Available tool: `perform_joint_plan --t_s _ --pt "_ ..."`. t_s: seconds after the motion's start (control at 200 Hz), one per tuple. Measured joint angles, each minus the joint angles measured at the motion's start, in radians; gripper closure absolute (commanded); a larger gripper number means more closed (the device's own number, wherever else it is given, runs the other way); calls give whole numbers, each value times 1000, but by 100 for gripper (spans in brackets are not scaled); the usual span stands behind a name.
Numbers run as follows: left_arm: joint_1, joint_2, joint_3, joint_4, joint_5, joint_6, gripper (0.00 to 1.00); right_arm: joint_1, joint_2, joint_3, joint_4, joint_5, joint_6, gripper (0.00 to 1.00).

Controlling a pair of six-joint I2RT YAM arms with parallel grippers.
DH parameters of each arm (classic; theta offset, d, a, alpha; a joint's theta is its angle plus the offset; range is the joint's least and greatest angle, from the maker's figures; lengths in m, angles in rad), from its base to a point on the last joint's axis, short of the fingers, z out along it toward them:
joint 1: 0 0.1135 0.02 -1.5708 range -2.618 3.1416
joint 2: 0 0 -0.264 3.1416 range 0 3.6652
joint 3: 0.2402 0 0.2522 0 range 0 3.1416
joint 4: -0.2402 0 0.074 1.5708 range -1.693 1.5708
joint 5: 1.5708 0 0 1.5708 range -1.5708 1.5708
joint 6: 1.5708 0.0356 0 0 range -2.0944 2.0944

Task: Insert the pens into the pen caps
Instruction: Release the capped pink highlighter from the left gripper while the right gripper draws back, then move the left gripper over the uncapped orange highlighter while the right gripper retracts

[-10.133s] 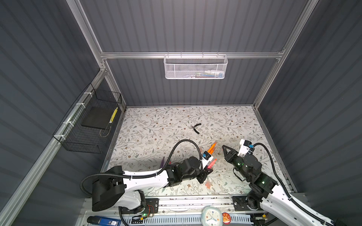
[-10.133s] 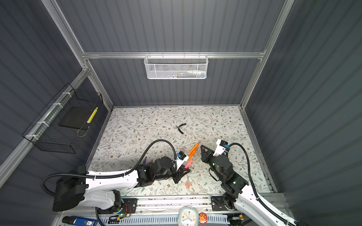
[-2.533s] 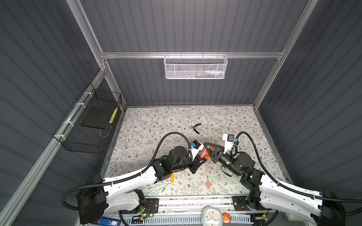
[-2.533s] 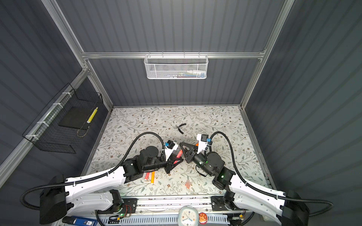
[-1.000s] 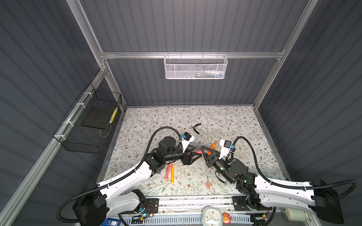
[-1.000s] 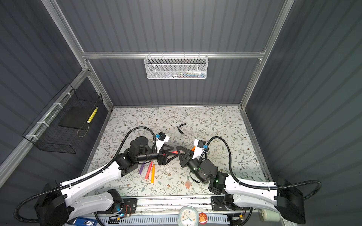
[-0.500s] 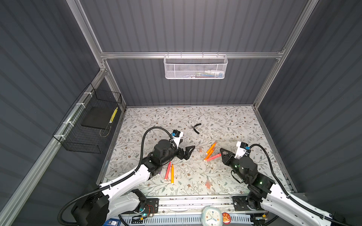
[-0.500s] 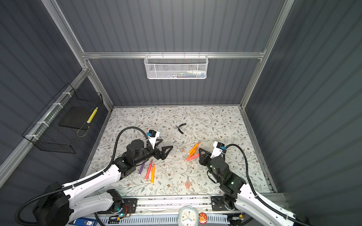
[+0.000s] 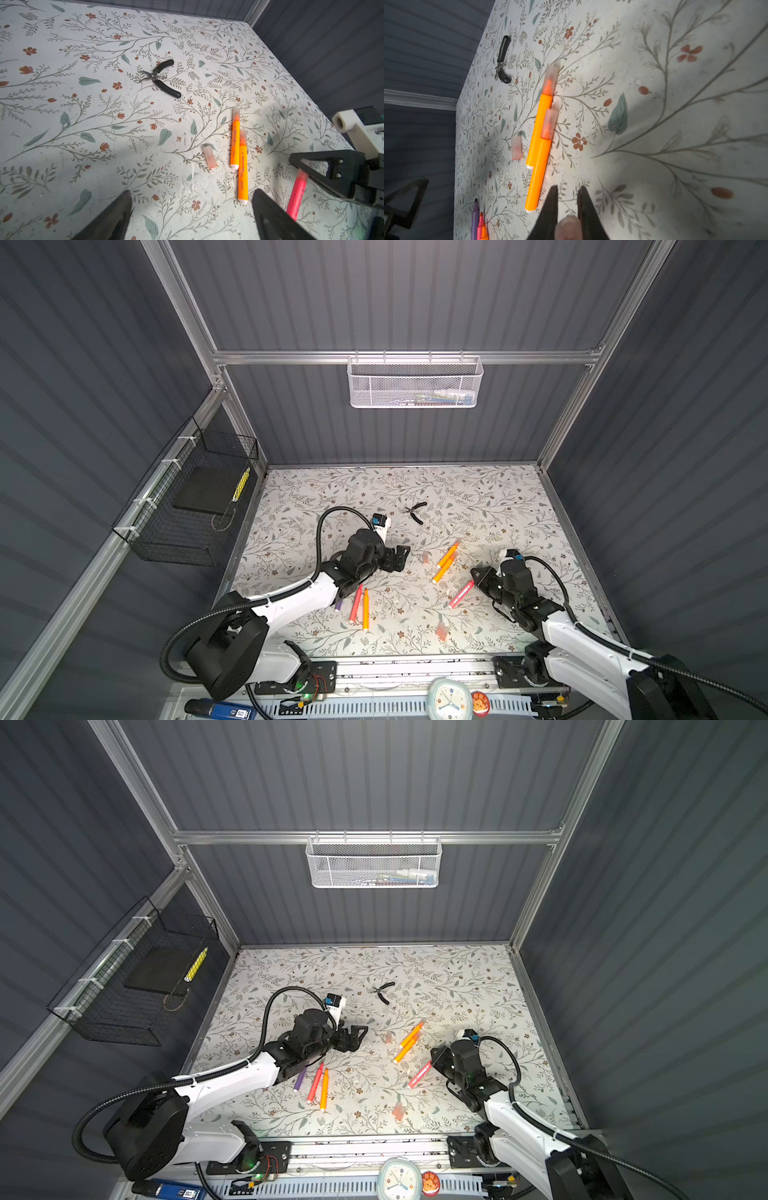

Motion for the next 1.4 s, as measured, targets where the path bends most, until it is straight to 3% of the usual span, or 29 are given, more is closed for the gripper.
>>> perform_joint_plan --t_s 0.275,0.54,0.8,1.17,1.4 --pt "-87 94 77 -71 -81 15 14 -62 230 7 146 -39 51 100" --pt "-160 185 135 -121 -161 37 16 -163 482 127 308 -72 58 100" --pt "-159 270 176 -150 -187 40 18 -204 661 214 462 -140 67 71" --pt "-169 352 235 -190 -219 31 21 -205 559 205 362 -122 44 46" --pt "-175 180 199 -336 -356 -72 23 -206 303 163 176 -61 -8 32"
